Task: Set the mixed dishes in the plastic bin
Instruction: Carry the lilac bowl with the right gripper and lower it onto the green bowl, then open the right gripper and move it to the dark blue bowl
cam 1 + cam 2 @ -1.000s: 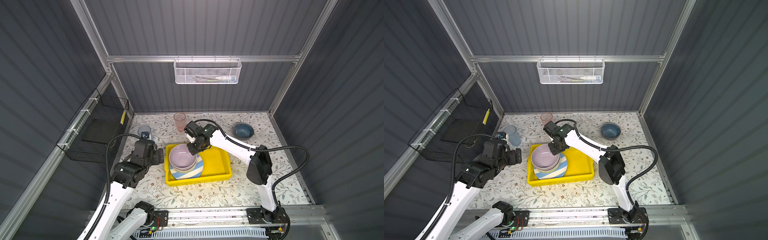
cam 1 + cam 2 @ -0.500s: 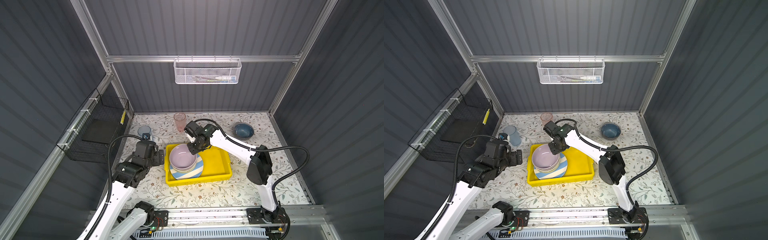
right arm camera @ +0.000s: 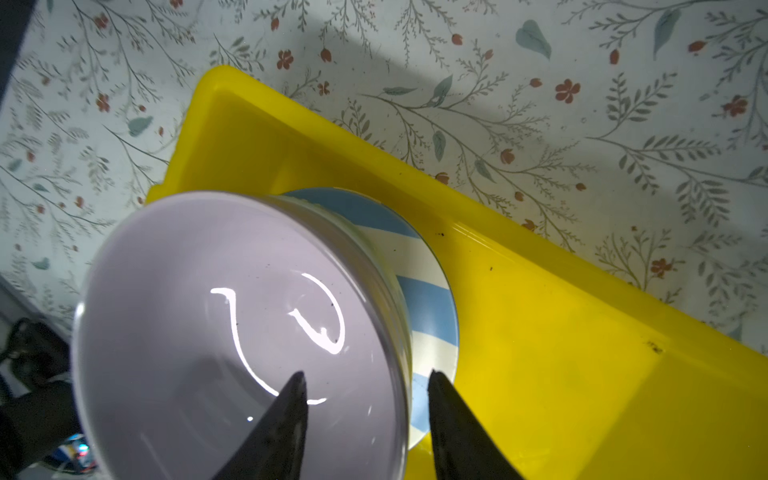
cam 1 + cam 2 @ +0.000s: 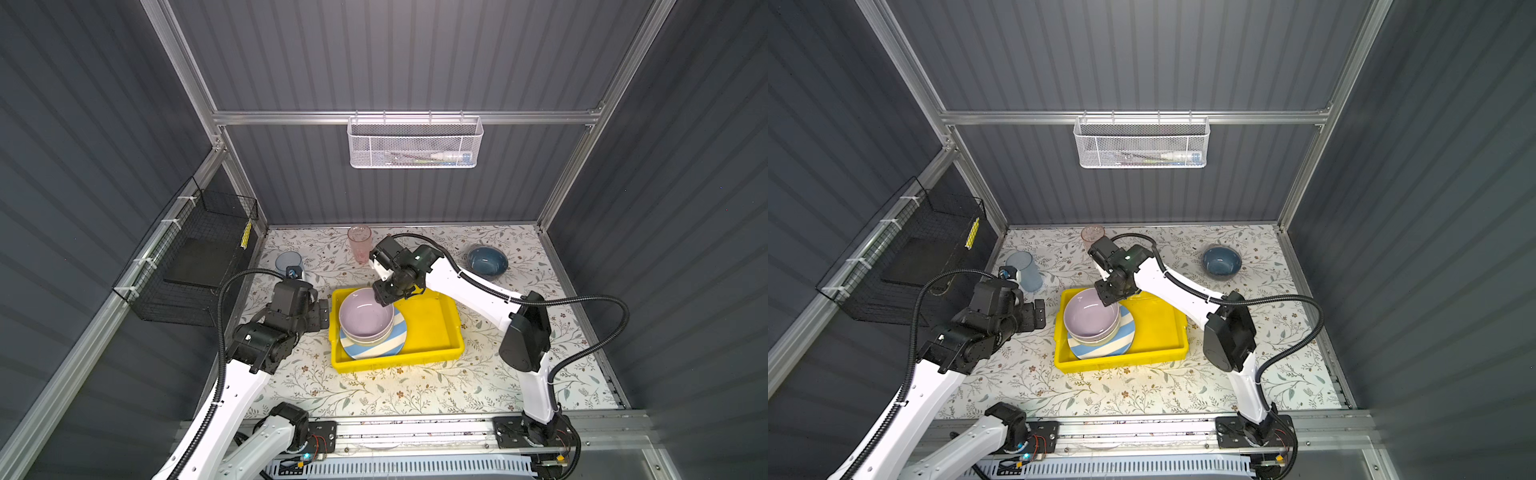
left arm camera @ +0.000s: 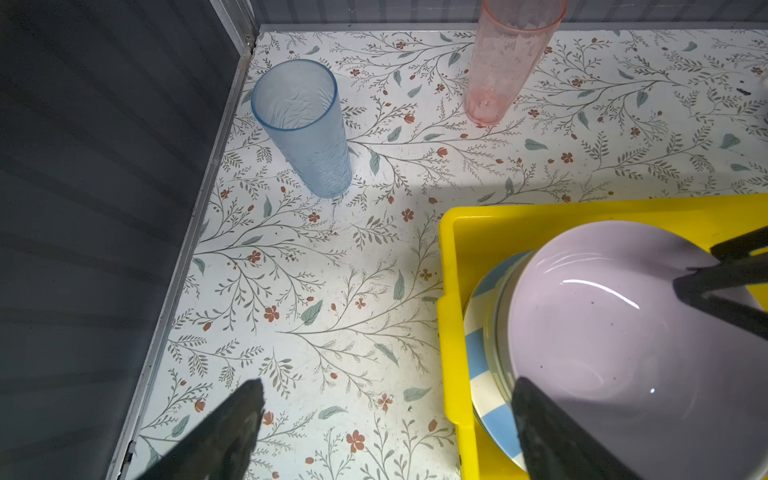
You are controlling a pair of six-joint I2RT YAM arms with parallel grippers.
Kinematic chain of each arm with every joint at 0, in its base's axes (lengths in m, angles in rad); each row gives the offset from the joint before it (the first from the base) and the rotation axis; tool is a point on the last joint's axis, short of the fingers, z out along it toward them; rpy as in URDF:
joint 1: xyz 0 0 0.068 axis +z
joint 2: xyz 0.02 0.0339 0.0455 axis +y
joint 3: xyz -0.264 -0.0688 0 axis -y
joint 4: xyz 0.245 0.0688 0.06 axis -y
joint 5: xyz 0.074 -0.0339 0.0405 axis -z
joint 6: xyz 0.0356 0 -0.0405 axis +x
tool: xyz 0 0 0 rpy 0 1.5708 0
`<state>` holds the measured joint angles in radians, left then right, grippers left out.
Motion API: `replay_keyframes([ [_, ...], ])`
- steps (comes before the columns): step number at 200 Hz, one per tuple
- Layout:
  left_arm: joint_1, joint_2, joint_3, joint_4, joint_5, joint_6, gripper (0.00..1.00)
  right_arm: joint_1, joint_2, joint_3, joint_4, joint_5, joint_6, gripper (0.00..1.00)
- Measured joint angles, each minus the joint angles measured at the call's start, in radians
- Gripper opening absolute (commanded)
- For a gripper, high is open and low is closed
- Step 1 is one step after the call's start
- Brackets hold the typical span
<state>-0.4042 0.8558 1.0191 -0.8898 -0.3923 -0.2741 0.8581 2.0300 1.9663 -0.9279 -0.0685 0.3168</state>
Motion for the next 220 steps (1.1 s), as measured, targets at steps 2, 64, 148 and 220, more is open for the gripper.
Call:
replay_keyframes([
  [2,0.0,0.0,0.0,0.0,0.0,0.0,0.95,-0.003,-0.008,-0.003,0.001,-0.003,-0.003,0.6],
  [64,0.0,0.0,0.0,0.0,0.0,0.0,0.95,-0.211,-0.215,-0.142,0.071,-0.018,-0.002,0.72],
  [148,0.0,0.012,0.0,0.0,0.0,0.001,0.95,-0.539,-0.269,-0.332,0.101,0.237,0.016,0.69],
  [220,0.0,0.012,0.0,0.0,0.0,0.001,0.95,-0.742,-0.198,-0.381,0.179,0.353,0.02,0.59],
])
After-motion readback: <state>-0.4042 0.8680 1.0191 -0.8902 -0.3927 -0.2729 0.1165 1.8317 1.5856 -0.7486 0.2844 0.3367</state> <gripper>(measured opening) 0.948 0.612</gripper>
